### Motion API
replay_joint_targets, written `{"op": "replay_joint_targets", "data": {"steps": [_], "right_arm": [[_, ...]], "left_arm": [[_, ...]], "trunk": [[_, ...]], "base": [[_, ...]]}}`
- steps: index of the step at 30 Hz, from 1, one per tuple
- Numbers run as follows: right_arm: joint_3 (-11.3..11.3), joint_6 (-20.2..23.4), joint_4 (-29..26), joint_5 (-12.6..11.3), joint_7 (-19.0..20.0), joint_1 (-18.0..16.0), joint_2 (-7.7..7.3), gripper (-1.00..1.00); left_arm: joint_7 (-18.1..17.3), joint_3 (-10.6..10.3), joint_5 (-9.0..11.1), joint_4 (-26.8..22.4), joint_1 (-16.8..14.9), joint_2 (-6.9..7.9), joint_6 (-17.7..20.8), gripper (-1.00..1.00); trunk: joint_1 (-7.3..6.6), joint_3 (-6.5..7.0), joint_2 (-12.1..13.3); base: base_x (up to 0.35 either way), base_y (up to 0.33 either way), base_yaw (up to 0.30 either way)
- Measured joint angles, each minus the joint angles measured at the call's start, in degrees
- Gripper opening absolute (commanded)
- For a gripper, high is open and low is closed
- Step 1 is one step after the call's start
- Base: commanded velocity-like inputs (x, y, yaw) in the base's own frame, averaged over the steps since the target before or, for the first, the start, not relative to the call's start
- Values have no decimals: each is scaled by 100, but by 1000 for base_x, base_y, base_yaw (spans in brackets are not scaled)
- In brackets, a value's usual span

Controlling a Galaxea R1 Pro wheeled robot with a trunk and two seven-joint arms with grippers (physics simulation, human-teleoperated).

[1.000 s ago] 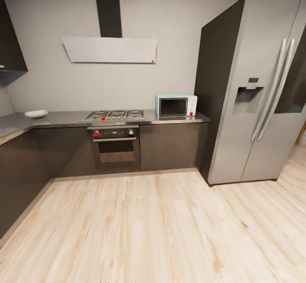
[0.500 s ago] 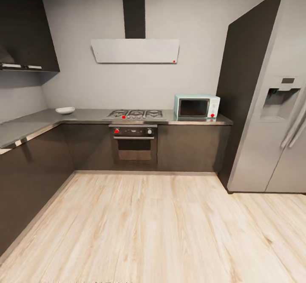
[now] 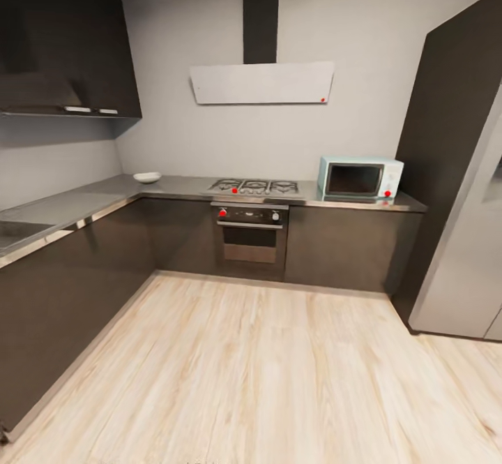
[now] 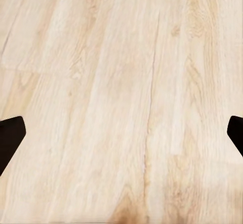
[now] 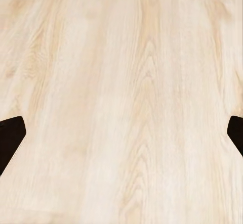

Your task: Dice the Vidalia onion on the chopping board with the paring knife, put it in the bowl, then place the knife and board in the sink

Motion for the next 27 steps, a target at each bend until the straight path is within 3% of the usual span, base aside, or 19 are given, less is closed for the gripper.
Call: {"op": "replay_joint_targets", "data": {"steps": [27], "right_arm": [[0,1,9,0,0,1,0,100]], "left_arm": [[-1,-1,0,2,0,9,0,100]], "trunk": [[0,0,0]], "base": [[0,0,291]]}}
